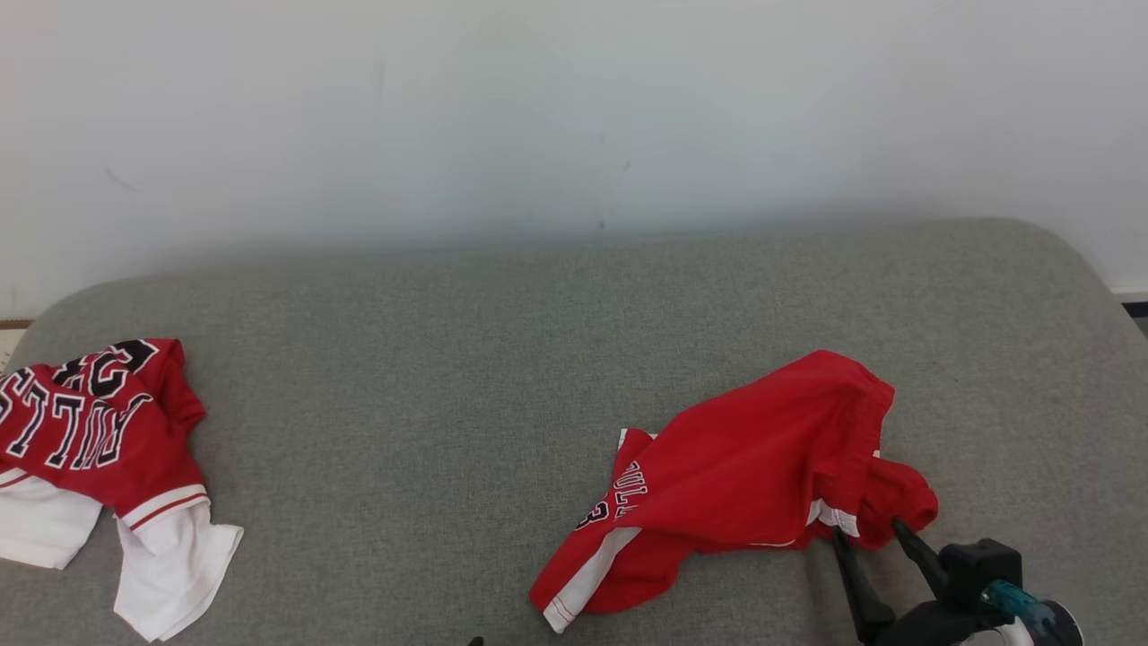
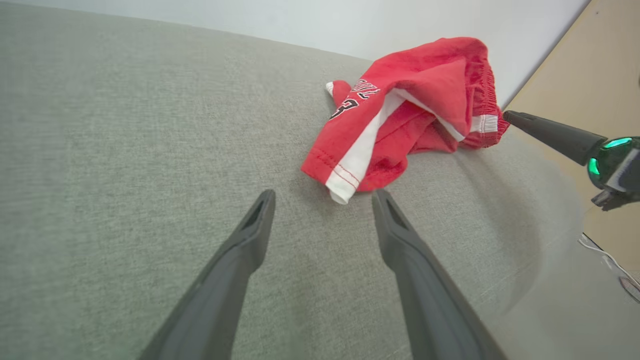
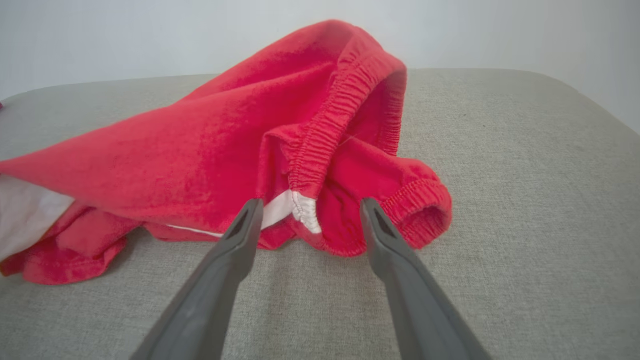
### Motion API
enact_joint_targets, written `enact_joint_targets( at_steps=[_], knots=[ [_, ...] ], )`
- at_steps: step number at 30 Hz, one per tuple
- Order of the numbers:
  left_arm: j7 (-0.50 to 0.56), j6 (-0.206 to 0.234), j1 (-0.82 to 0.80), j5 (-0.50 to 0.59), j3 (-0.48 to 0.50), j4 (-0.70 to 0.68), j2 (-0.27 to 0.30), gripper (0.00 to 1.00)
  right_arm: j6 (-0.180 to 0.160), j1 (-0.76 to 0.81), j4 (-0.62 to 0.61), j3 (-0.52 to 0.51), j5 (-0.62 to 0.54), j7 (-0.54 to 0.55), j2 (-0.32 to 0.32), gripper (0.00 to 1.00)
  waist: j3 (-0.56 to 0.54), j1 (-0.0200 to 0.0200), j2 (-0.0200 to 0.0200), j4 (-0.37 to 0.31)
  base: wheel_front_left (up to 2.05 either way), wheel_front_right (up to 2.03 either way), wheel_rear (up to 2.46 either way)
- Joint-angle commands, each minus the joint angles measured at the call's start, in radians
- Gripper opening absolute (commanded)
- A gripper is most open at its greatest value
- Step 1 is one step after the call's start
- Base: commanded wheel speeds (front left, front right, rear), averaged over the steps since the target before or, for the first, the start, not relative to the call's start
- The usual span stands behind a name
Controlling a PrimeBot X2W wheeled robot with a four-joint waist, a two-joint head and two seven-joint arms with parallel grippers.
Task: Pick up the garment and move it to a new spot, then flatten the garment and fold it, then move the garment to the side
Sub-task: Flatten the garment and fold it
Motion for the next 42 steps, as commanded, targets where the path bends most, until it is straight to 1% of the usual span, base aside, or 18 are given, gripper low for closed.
enact_joint_targets(
  at_steps=[1, 6, 10, 19, 29, 30, 31, 32, 33, 34, 39, 40, 42],
  knots=[
    [-0.003, -0.004, -0.015, -0.012, -0.016, 0.016, 0.001, 1.00, 0.000, -0.017, 0.016, 0.014, 0.002, 0.000, -0.006, 1.00, 0.010, 0.0000, 0.0000, -0.005, 0.00, 0.00, 0.00],
    [-0.003, -0.005, -0.066, -0.045, -0.086, 0.074, 0.001, 1.00, 0.000, -0.074, 0.083, 0.058, 0.022, -0.018, -0.009, 1.00, 0.031, 0.0000, 0.0000, -0.007, 0.00, 0.00, 0.00],
    [-0.003, -0.006, -0.107, -0.071, -0.122, 0.116, 0.002, 1.00, 0.000, -0.119, 0.133, 0.087, 0.033, -0.031, -0.004, 1.00, 0.047, 0.0000, 0.0000, -0.009, 0.00, 0.00, 0.00],
    [-0.003, -0.006, -0.189, -0.128, -0.172, 0.187, 0.001, 1.00, 0.000, -0.203, 0.230, 0.151, 0.062, -0.059, 0.010, 1.00, 0.076, 0.0000, 0.0000, -0.020, 0.00, 0.00, 0.00],
    [-0.003, -0.002, -0.258, -0.174, -0.229, 0.239, 0.002, 1.00, 0.000, -0.258, 0.278, 0.192, 0.090, -0.079, 0.018, 1.00, 0.112, 0.0000, 0.0000, -0.041, 0.00, 0.00, 0.00],
    [-0.003, -0.002, -0.262, -0.177, -0.241, 0.248, 0.002, 0.85, 0.000, -0.262, 0.281, 0.196, 0.092, -0.080, 0.019, 1.00, 0.114, 0.0000, 0.0000, -0.043, 0.00, 0.00, 0.00],
    [-0.003, -0.002, -0.262, -0.177, -0.241, 0.248, 0.002, 0.85, 0.000, -0.262, 0.281, 0.196, 0.092, -0.080, 0.019, 1.00, 0.114, 0.0000, 0.0000, -0.043, 0.00, 0.00, 0.00],
    [-0.003, -0.002, -0.272, -0.178, -0.248, 0.253, 0.001, 0.23, 0.000, -0.265, 0.285, 0.201, 0.098, -0.081, 0.020, 0.72, 0.115, 0.0000, 0.0000, -0.045, 0.00, 0.00, 0.00],
    [-0.003, 0.001, -0.279, -0.180, -0.250, 0.255, 0.002, 0.00, 0.000, -0.269, 0.282, 0.209, 0.100, -0.083, 0.020, 0.22, 0.116, 0.0000, 0.0000, -0.046, 0.00, 0.00, 0.00],
    [-0.003, 0.006, -0.282, -0.184, -0.246, 0.251, 0.002, 0.00, 0.000, -0.271, 0.277, 0.214, 0.110, -0.084, 0.020, 0.00, 0.116, 0.0000, 0.0000, -0.047, 0.00, 0.00, 0.00],
    [-0.003, 0.030, -0.249, -0.169, -0.199, 0.208, 0.002, 0.00, 0.000, -0.252, 0.253, 0.233, 0.138, -0.085, 0.007, 0.00, 0.100, 0.0000, 0.0000, -0.045, 0.00, 0.00, 0.00],
    [-0.003, 0.036, -0.230, -0.148, -0.172, 0.186, 0.002, 0.00, 0.000, -0.237, 0.232, 0.248, 0.158, -0.085, -0.012, 0.00, 0.088, 0.0000, 0.0000, -0.039, 0.00, 0.00, 0.00],
    [-0.003, 0.033, -0.212, -0.128, -0.143, 0.163, 0.002, 0.00, 0.000, -0.224, 0.197, 0.269, 0.194, -0.085, -0.029, 0.00, 0.076, 0.0000, 0.0000, -0.034, 0.00, 0.00, 0.00]
  ],
)
